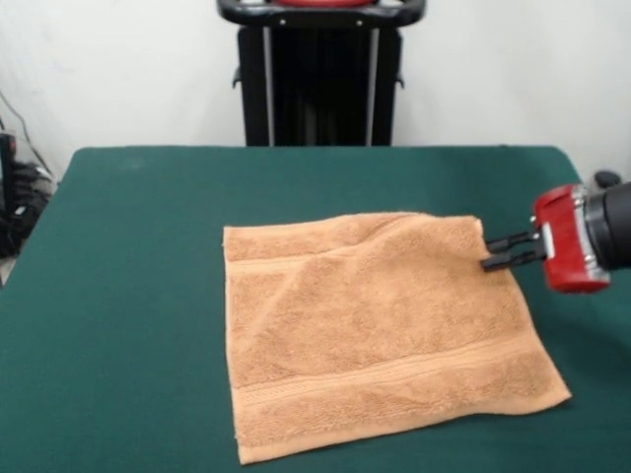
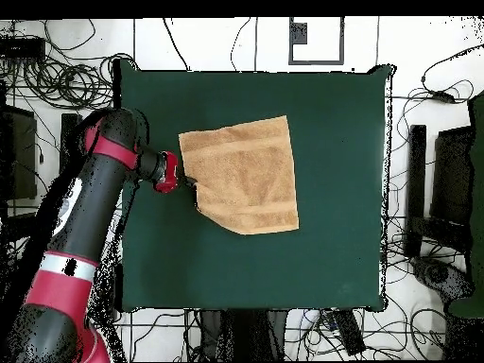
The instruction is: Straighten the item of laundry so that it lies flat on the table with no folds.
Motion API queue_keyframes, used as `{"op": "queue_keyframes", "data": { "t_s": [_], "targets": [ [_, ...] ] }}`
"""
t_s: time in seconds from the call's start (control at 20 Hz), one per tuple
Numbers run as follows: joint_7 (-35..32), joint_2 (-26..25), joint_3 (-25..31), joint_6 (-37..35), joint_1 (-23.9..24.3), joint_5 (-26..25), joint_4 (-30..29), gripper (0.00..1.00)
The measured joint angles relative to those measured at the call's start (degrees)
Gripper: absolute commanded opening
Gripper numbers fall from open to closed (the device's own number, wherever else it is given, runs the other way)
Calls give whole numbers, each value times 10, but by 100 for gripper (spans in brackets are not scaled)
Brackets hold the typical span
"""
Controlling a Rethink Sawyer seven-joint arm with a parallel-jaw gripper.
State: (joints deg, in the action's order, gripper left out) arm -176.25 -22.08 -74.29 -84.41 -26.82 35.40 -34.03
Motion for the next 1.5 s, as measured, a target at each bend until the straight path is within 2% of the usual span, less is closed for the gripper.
{"op": "queue_keyframes", "data": {
  "t_s": [0.2, 0.45, 0.5, 0.6, 0.65, 0.8, 1.0, 1.05, 1.5],
  "targets": [
    [0, 31, 28, 48, -27, -15, -52, 0],
    [0, 93, 73, 160, -53, -49, -145, 0],
    [0, 116, 89, 203, -56, -62, -179, 0],
    [0, 132, 100, 231, -56, -73, -201, 0],
    [0, 158, 117, 274, -55, -91, -236, 0],
    [0, 183, 132, 312, -50, -112, -268, 0],
    [0, 235, 160, 380, -30, -170, -328, 0],
    [0, 255, 170, 399, -18, -197, -347, 100],
    [0, 272, 174, 416, -10, -258, -363, 100]
  ]
}}
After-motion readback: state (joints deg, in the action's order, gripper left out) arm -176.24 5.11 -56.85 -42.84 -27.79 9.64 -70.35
